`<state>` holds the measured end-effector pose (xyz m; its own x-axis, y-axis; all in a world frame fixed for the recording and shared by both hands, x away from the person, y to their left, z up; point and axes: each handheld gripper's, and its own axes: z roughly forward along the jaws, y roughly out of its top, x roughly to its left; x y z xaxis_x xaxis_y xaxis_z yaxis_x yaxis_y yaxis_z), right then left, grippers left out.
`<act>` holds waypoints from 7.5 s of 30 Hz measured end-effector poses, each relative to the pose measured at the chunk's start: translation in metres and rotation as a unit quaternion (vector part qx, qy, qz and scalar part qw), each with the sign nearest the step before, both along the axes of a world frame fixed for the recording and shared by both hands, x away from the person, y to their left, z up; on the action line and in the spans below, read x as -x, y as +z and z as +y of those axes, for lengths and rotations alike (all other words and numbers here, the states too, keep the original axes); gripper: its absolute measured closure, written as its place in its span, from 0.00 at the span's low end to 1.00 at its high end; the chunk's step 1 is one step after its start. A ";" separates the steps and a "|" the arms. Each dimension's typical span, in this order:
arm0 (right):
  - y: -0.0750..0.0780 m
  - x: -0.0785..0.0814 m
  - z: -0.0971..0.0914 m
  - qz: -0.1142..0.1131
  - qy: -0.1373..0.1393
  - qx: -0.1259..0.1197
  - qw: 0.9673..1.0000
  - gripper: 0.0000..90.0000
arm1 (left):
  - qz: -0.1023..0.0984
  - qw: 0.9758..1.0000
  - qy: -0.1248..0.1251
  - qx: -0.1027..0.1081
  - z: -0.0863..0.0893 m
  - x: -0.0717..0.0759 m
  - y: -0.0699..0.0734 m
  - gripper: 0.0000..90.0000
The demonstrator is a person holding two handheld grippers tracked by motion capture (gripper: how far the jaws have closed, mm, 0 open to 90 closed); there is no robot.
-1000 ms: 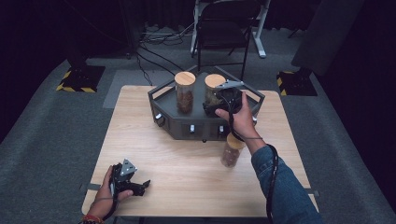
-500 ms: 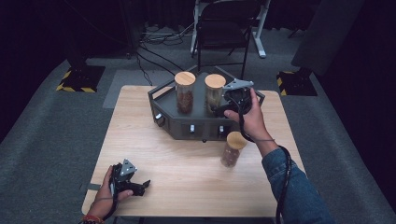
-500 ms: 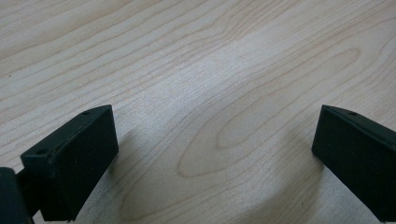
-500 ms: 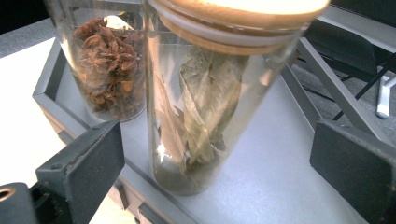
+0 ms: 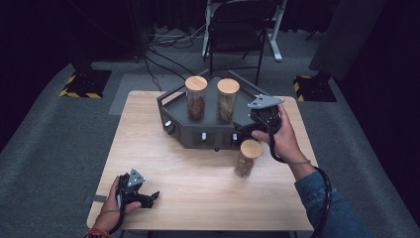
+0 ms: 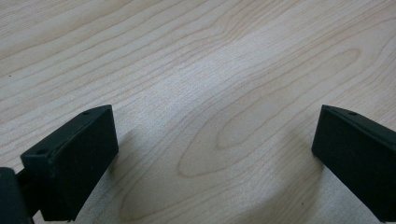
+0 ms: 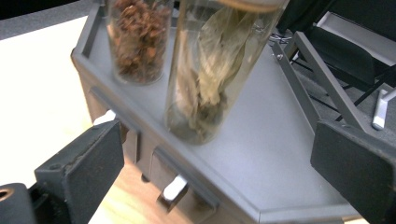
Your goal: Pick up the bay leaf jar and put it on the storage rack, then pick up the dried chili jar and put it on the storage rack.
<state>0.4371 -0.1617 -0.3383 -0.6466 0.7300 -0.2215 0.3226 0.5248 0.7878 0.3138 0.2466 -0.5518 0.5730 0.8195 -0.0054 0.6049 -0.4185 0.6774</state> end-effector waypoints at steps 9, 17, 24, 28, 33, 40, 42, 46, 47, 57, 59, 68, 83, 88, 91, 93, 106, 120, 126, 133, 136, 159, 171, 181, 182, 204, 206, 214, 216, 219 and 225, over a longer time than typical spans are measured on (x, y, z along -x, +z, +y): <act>-0.003 0.026 -0.013 0.002 0.026 -0.005 1.000 0.03 | 0.000 1.000 0.000 0.000 0.000 0.000 0.000 0.00; -0.013 0.051 -0.020 -0.007 0.044 0.016 0.999 0.03 | 0.000 1.000 0.000 0.000 0.000 0.000 0.000 0.00; -0.026 0.068 -0.029 -0.014 0.048 0.033 0.998 0.03 | 0.000 1.000 0.000 0.000 0.000 0.000 0.000 0.00; -0.035 0.076 -0.036 -0.019 0.044 0.046 0.998 0.03 | 0.000 1.000 0.000 0.000 0.000 0.000 0.000 0.00; -0.048 0.082 -0.047 -0.008 0.044 0.036 0.998 0.03 | 0.000 1.000 0.000 0.000 0.000 0.000 0.000 0.00; -0.070 0.093 -0.060 -0.002 0.040 0.040 0.998 0.03 | 0.000 1.000 0.000 0.000 0.000 0.000 0.000 0.00; -0.078 0.095 -0.063 0.005 0.040 0.041 0.998 0.03 | 0.000 1.000 0.000 0.000 0.000 0.000 0.000 0.00; -0.094 0.099 -0.068 0.014 0.042 0.046 0.998 0.03 | 0.001 1.000 -0.001 -0.002 0.000 0.000 0.000 0.00; -0.098 0.100 -0.069 0.016 0.041 0.050 0.998 0.03 | 0.000 1.000 -0.001 -0.002 0.000 0.000 0.000 0.00; -0.124 0.107 -0.081 0.027 0.037 0.071 0.996 0.03 | 0.000 1.000 -0.001 -0.002 0.000 0.000 0.000 0.00; -0.129 0.108 -0.082 0.028 0.039 0.079 0.996 0.03 | 0.000 1.000 -0.001 -0.002 0.000 0.000 0.000 0.00; -0.153 0.117 -0.091 0.041 0.052 0.109 0.992 0.03 | 0.000 1.000 0.000 -0.002 0.000 0.000 0.000 0.00; -0.188 0.114 -0.112 0.068 0.030 0.119 0.990 0.03 | 0.000 1.000 0.000 -0.002 0.000 0.000 0.000 0.00; -0.196 0.113 -0.121 0.079 0.019 0.109 0.991 0.03 | 0.000 1.000 -0.001 -0.002 0.000 0.000 0.000 0.00; -0.199 0.112 -0.125 0.085 0.014 0.100 0.991 0.03 | 0.000 1.000 0.000 -0.002 0.000 0.000 0.000 0.00; -0.200 0.112 -0.127 0.086 0.013 0.092 0.992 0.02 | 0.000 1.000 -0.001 -0.002 0.000 0.000 0.000 0.00; -0.216 0.102 -0.152 0.132 0.016 -0.029 0.991 0.00 | 0.001 1.000 -0.002 -0.001 0.000 0.000 0.000 0.00; -0.216 0.101 -0.151 0.132 0.016 -0.029 0.991 0.00 | 0.001 1.000 -0.007 -0.001 0.000 -0.001 0.000 0.00; -0.216 0.101 -0.151 0.132 0.016 -0.029 0.991 0.00 | 0.002 1.000 -0.007 0.000 0.000 -0.001 0.000 0.00; -0.216 0.101 -0.151 0.132 0.015 -0.029 0.991 0.00 | 0.001 1.000 -0.010 -0.001 0.000 -0.002 0.000 0.00; -0.216 0.101 -0.151 0.132 0.015 -0.029 0.991 0.00 | 0.001 1.000 -0.009 -0.001 0.000 -0.002 0.000 0.00; -0.205 0.102 -0.145 0.134 -0.010 -0.001 0.991 0.03 | 0.001 1.000 -0.008 -0.001 0.000 -0.001 0.000 0.00; -0.195 0.103 -0.137 0.124 -0.007 0.002 0.992 0.03 | 0.001 1.000 -0.008 -0.001 0.000 -0.001 0.000 0.00; -0.188 0.102 -0.130 0.120 -0.005 0.005 0.993 0.03 | 0.001 1.000 -0.008 -0.001 0.000 -0.001 0.000 0.00; -0.188 0.101 -0.130 0.120 -0.007 0.006 0.993 0.03 | 0.001 1.000 -0.008 -0.001 0.000 -0.001 0.000 0.00; -0.175 0.093 -0.110 0.105 0.003 0.004 0.994 0.03 | 0.001 1.000 -0.008 -0.001 0.000 -0.001 0.000 0.00; -0.175 0.092 -0.108 0.105 0.003 0.001 0.994 0.03 | 0.001 1.000 -0.008 -0.001 0.000 -0.001 0.000 0.00; -0.173 0.090 -0.103 0.104 0.009 0.001 0.995 0.03 | 0.001 1.000 -0.008 -0.001 0.000 -0.001 0.000 0.00; -0.172 0.089 -0.102 0.103 0.009 0.000 0.995 0.03 | 0.001 1.000 -0.008 -0.001 0.000 -0.001 0.000 0.00; -0.171 0.089 -0.100 0.101 0.012 0.001 0.995 0.03 | 0.001 1.000 -0.008 -0.001 0.000 -0.001 0.000 0.00; -0.169 0.087 -0.095 0.101 0.016 -0.001 0.995 0.03 | 0.001 1.000 -0.008 -0.001 0.000 -0.001 0.000 0.00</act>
